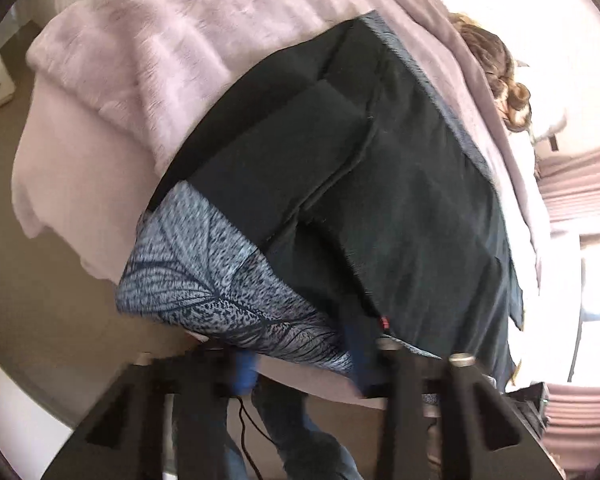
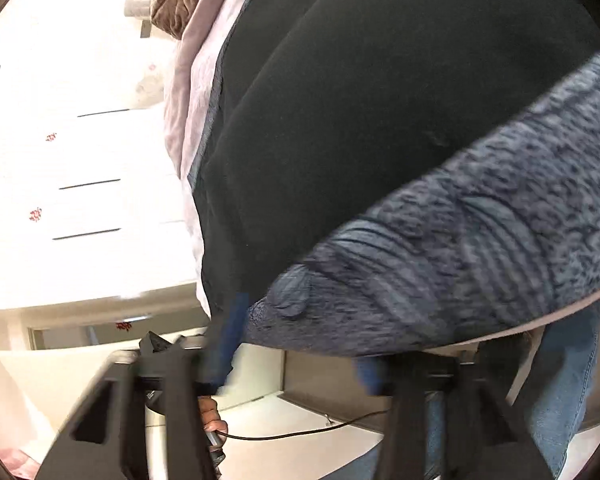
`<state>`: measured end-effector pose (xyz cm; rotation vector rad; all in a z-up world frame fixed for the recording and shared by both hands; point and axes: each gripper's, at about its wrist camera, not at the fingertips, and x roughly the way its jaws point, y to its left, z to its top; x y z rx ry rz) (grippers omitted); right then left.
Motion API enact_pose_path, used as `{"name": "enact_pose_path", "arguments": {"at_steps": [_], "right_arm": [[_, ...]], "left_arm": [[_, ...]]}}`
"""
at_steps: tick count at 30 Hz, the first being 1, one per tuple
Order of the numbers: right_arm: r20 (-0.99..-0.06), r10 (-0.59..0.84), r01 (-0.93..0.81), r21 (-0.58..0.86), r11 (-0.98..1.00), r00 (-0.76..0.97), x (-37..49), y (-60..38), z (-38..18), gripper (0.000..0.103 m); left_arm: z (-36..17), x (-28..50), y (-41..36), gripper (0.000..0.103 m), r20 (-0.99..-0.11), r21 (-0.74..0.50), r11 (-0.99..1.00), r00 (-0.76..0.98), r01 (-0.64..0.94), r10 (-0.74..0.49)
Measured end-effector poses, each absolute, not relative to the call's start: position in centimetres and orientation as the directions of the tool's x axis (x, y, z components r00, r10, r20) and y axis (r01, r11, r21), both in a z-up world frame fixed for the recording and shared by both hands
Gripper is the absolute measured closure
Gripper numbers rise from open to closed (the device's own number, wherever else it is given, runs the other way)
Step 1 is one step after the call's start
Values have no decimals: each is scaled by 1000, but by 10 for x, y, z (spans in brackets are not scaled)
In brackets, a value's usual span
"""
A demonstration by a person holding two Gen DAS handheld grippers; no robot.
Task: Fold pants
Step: 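Grasp the patterned waistband edge with the left gripper while the right gripper grasps it too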
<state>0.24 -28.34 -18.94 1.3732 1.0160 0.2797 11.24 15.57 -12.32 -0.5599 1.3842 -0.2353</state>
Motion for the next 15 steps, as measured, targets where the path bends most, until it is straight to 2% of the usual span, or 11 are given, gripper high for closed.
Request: {"name": "enact_pose_path", "arguments": {"at_steps": [1,2,12,15], "right_arm": [[-424,697,398,892,212,578,-1,-285,-192,88],[-418,700,401,893,203,579,-3,-285,-192,89],[-432,731,420,881,217,529,1,-281,-179,89],[-392,733,422,893,157,556,-8,-284,-185,87]], "left_arm": [[-120,113,155,78,-863,-496,854,191,-156,-467],[-117,114,153,80,-867,-488,861,194,-147,-458],[-87,122,150,82,-875,-457,886,213,-76,-434],[-82,122,149,83,-882,-443,894,210,-69,-421]]}}
